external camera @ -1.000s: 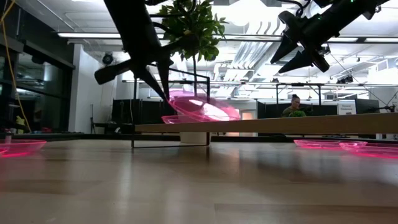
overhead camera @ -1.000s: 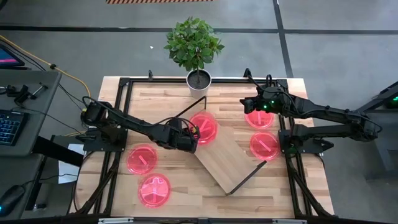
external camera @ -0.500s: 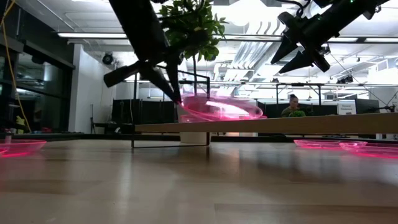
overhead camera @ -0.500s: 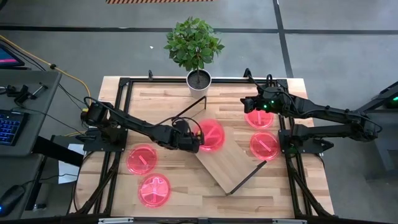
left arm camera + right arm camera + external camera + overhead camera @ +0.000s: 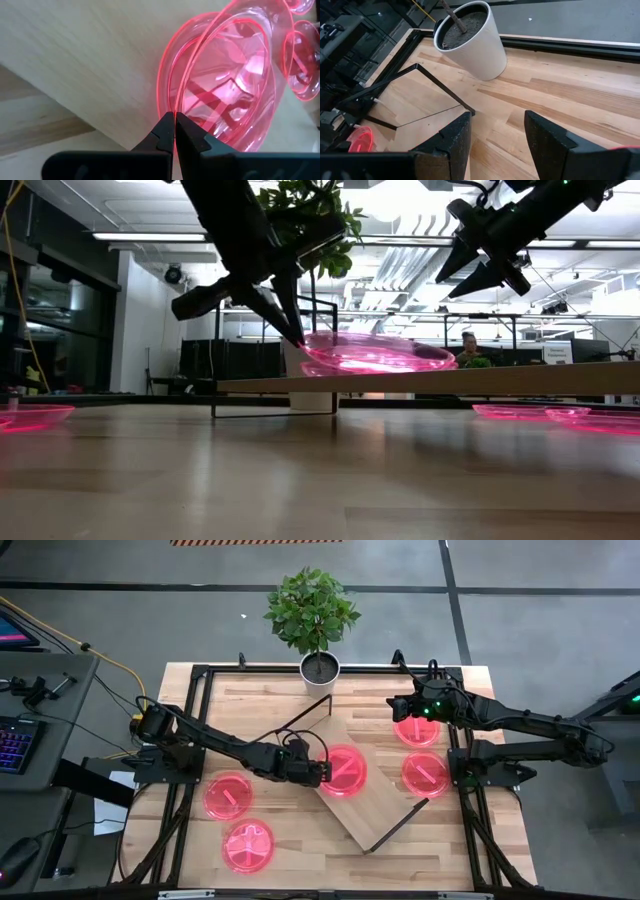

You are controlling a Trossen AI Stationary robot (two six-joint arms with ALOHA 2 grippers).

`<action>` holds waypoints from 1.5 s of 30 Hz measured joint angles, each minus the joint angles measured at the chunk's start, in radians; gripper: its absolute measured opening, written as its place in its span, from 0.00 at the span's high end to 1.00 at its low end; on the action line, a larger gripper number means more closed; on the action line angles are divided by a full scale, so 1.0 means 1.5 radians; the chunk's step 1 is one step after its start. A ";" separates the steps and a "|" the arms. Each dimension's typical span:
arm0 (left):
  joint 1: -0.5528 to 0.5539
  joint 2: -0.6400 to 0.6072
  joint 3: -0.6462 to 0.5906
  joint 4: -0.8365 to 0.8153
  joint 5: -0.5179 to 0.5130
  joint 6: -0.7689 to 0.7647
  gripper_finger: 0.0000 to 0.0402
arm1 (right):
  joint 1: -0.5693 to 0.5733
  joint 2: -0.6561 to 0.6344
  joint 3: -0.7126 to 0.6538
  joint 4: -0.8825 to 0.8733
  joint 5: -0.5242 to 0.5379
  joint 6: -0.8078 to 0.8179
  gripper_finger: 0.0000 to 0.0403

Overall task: Place and stack plates onto a shelf
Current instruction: Stack the pink plate on top of the other pink plate on the shelf

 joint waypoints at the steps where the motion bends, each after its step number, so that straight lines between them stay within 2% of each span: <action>1: 0.000 0.000 0.000 0.000 0.000 0.004 1.00 | 0.000 0.000 0.000 0.000 0.000 0.000 0.58; 12: 0.001 0.000 0.000 0.006 0.000 0.064 0.98 | 0.000 0.000 0.000 0.000 0.000 0.000 0.58; 30: 0.019 -0.003 0.000 0.015 0.057 0.124 0.69 | 0.000 0.000 0.000 0.000 0.015 0.001 0.58; 37: 0.042 -0.050 -0.001 -0.004 0.050 0.228 0.63 | 0.000 0.000 0.000 0.000 0.010 0.018 0.58; 45: 0.096 -0.216 -0.001 -0.020 0.015 0.502 0.63 | 0.000 0.000 0.000 0.030 -0.045 0.018 0.58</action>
